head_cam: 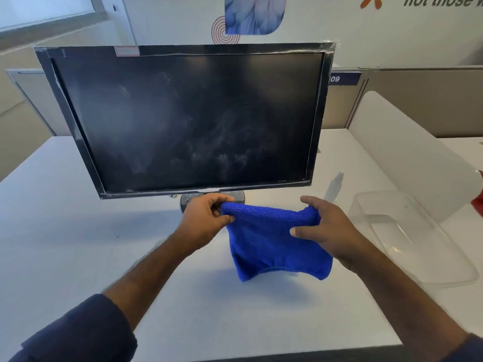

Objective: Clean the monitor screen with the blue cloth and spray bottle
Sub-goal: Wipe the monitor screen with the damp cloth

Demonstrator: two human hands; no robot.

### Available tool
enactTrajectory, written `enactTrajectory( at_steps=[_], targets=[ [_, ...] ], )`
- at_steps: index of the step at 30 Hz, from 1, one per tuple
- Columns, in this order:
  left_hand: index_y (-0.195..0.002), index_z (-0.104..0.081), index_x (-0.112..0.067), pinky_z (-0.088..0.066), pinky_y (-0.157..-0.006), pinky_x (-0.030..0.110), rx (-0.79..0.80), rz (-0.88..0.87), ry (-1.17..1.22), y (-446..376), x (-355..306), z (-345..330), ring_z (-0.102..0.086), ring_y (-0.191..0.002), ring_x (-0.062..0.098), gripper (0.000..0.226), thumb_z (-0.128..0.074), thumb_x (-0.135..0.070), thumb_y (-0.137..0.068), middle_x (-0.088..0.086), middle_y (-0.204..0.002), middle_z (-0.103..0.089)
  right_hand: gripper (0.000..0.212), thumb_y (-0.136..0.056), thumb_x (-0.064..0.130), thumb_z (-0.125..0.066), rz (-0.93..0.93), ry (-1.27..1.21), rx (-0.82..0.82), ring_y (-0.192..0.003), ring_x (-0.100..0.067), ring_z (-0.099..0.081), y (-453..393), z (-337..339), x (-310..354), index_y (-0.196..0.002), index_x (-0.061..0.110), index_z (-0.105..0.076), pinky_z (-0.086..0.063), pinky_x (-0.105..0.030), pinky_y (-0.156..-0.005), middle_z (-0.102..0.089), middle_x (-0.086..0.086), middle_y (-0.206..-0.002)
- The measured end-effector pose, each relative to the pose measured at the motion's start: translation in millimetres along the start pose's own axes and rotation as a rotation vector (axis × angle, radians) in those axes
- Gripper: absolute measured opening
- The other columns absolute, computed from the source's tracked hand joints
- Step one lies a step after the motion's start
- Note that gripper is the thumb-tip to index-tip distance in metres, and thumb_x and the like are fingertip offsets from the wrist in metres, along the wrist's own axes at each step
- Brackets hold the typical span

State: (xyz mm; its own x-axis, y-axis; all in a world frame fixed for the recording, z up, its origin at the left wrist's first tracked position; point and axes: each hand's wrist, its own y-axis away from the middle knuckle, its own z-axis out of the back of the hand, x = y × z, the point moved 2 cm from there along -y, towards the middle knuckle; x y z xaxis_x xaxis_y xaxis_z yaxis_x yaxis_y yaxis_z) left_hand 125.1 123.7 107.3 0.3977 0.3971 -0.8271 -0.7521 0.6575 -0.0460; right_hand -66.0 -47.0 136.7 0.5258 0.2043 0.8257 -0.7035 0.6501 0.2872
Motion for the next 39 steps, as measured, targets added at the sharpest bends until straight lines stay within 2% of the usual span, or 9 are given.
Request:
enactTrajectory(
  at_steps=[2,6,9,13,21,25,28,33,39],
  targets=[
    [-0.112,-0.072,-0.016,-0.06,-0.079,0.027,0.0,-0.006,0.0,-3,-2,1,-0.066,-0.08,0.009,0.03,-0.07,0.0,-0.086,-0.003,-0.094,-0.072,0.073,-0.085,0.003,-0.069,0.06,0.159,-0.013,-0.111,-0.019,-0.055,-1,-2,2,-0.146,0.027,-0.038,-0.051,-0.035,-0.096,-0.053,0.001,-0.128],
    [-0.108,-0.074,-0.018,-0.045,-0.066,0.003,-0.011,-0.086,-0.127,-6,-13,4,-0.061,-0.088,0.008,0.03,-0.058,0.001,-0.093,-0.003,-0.104,-0.066,0.051,-0.089,-0.001,-0.054,0.2,0.4,-0.099,-0.115,-0.019,-0.055,-8,-5,4,-0.136,0.02,-0.054,-0.043,-0.027,-0.099,-0.058,0.001,-0.127],
    [-0.104,-0.075,-0.019,-0.04,-0.067,0.0,-0.029,-0.128,-0.193,-10,-15,5,-0.054,-0.087,0.006,0.03,-0.056,0.002,-0.094,-0.005,-0.102,-0.055,0.025,-0.089,0.005,-0.06,0.29,0.512,-0.203,-0.103,-0.02,-0.055,-14,-2,5,-0.107,0.018,-0.071,-0.045,-0.026,-0.088,-0.059,0.001,-0.103],
    [-0.097,-0.07,-0.017,-0.041,-0.077,0.009,-0.101,-0.139,-0.142,-13,-17,8,-0.056,-0.098,0.012,0.021,-0.056,-0.001,-0.094,-0.003,-0.108,-0.059,0.008,-0.085,0.017,-0.072,0.376,0.606,-0.295,-0.101,-0.014,-0.041,-19,6,12,-0.092,0.019,-0.069,-0.046,-0.029,-0.087,-0.048,0.003,-0.104],
    [-0.099,-0.067,-0.023,-0.051,-0.077,0.021,-0.119,-0.063,0.075,-20,-21,18,-0.065,-0.089,0.007,0.021,-0.057,-0.005,-0.096,-0.009,-0.095,-0.07,0.024,-0.088,0.007,-0.064,0.555,0.435,-0.137,-0.069,-0.01,-0.055,-29,15,19,-0.086,0.026,-0.05,-0.037,-0.014,-0.061,-0.059,0.009,-0.077],
    [-0.097,-0.055,-0.03,-0.052,-0.076,0.027,-0.175,-0.084,0.158,-25,-24,25,-0.062,-0.077,0.011,0.026,-0.063,-0.006,-0.093,-0.002,-0.087,-0.066,0.032,-0.092,-0.001,-0.056,0.833,0.398,-0.156,-0.073,-0.017,-0.057,-33,17,18,-0.091,0.028,-0.043,-0.048,-0.019,-0.056,-0.058,0.006,-0.094],
    [-0.09,-0.051,-0.029,-0.049,-0.069,0.026,-0.191,-0.173,0.108,-26,-30,27,-0.051,-0.065,0.01,0.031,-0.06,0.0,-0.093,-0.006,-0.069,-0.055,0.027,-0.089,-0.004,-0.05,1.047,0.649,-0.1,-0.072,-0.025,-0.056,-40,17,15,-0.082,0.021,-0.055,-0.049,-0.032,-0.054,-0.056,0.0,-0.111],
    [-0.094,-0.05,-0.035,-0.048,-0.07,0.022,-0.278,-0.247,0.129,-25,-40,25,-0.054,-0.068,0.012,0.039,-0.062,0.002,-0.091,-0.004,-0.077,-0.061,0.028,-0.085,0.003,-0.068,0.933,0.824,-0.212,-0.074,-0.022,-0.06,-51,12,13,-0.11,0.016,-0.072,-0.043,-0.027,-0.069,-0.065,-0.004,-0.103],
    [-0.105,-0.067,-0.033,-0.051,-0.078,0.015,-0.262,-0.317,0.113,-18,-62,11,-0.067,-0.087,0.006,0.041,-0.063,0.005,-0.09,-0.014,-0.095,-0.071,0.036,-0.091,0.05,-0.056,0.583,0.755,-0.431,-0.121,-0.028,-0.044,-60,5,19,-0.111,0.02,-0.064,-0.035,-0.049,-0.098,-0.049,0.0,-0.136]
  ],
)
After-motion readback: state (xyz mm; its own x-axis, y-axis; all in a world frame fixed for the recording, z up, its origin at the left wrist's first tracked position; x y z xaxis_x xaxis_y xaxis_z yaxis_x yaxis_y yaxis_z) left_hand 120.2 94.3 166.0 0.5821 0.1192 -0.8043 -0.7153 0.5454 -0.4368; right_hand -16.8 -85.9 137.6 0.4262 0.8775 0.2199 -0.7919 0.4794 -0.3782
